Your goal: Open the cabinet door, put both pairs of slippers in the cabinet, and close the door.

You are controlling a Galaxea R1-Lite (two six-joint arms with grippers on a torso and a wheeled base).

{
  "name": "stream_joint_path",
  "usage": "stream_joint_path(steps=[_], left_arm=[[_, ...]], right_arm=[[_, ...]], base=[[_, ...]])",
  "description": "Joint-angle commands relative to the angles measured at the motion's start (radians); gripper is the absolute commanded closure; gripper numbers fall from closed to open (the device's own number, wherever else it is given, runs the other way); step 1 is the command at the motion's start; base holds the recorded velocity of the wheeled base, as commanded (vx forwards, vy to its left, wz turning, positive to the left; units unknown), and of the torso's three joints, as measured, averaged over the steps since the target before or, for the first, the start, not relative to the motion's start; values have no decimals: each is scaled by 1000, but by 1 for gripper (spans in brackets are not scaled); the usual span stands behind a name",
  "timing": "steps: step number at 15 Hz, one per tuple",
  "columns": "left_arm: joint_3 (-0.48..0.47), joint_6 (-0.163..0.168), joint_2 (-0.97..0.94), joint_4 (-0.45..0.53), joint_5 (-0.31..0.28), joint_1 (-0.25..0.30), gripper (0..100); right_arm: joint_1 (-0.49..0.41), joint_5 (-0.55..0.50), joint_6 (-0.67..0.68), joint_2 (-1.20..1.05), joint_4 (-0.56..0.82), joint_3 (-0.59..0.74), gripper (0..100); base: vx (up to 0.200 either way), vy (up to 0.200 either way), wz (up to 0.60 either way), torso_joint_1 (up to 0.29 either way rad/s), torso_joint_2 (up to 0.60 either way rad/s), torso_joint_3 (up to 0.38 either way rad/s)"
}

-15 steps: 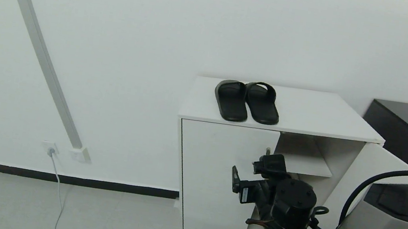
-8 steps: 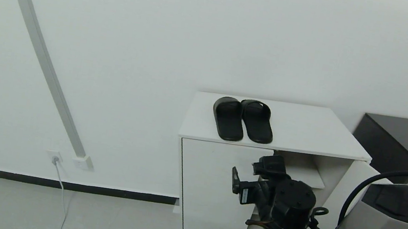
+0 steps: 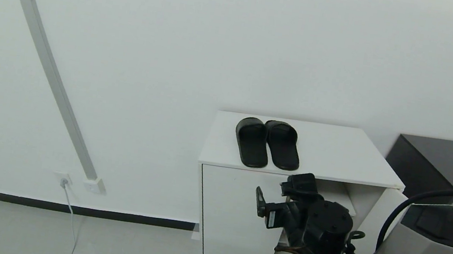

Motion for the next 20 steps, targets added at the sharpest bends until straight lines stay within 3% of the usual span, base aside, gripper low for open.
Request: stream_joint_path(steps=[1,2,6,10,15,20], left_arm=[[0,1,1,0,-1,0,100],[0,1,2,0,-1,0,100],[0,1,1,0,-1,0,100],[0,1,1,0,-1,0,100],[0,1,1,0,-1,0,100],[0,1,1,0,-1,0,100]], right_arm=[[-7,26,-9,-3,-14,-10,0],[-16,42,-18,-11,13,-43,0],[-30,43,63,-99,431,-323,0],[-37,42,189,-161,771,-475,0],[-37,42,218,-158,814,-480,0],[-36,39,215,-137,807,-438,0]], base=[[0,0,0,0,0,0],[0,0,0,0,0,0],[0,0,0,0,0,0],[0,0,0,0,0,0],[0,0,0,0,0,0],[200,0,0,-2,0,-1]])
